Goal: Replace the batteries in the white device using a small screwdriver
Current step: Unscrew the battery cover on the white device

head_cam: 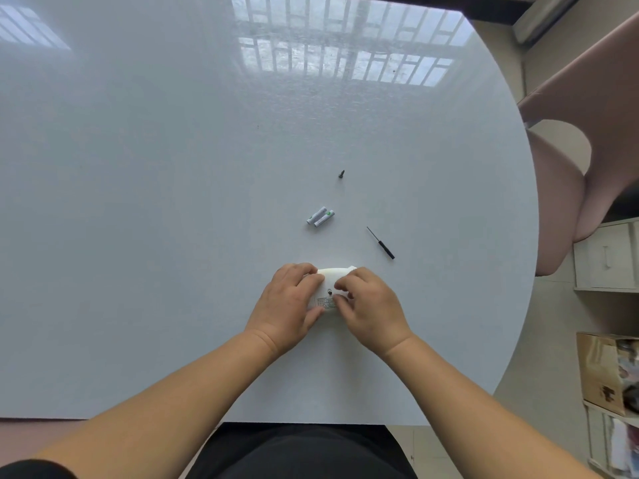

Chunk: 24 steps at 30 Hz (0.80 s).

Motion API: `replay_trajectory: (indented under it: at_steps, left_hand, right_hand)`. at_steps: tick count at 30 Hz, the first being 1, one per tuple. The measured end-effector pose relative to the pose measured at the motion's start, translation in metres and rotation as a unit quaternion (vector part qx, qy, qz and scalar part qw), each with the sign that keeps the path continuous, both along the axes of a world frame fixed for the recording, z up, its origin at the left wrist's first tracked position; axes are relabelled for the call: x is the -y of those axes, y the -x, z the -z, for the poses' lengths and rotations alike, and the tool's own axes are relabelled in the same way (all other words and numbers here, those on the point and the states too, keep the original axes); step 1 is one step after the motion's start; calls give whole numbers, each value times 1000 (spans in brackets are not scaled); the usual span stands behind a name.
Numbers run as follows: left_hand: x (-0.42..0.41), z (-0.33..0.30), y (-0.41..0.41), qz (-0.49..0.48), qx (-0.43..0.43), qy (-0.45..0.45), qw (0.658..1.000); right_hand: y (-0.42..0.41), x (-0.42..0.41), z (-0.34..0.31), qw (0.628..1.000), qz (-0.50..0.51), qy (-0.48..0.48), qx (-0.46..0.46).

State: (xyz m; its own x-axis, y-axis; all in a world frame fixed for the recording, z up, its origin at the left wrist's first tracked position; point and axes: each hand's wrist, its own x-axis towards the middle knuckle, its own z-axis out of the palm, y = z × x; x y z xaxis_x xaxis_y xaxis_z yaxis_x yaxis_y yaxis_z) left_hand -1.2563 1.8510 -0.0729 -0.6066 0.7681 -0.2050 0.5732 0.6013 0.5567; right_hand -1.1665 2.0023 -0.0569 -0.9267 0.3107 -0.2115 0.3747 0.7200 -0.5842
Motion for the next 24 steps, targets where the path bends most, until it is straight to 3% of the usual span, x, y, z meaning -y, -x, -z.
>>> replay_trajectory:
  at_steps: [15,24]
  left_hand:
    - [0,0,2,11,5,1,1000]
    - [-1,-2,3,14,5,7,1000]
  right_hand:
    - [10,8,1,995,-47,-88,8]
    - [12,1,-1,997,-50,-61,9]
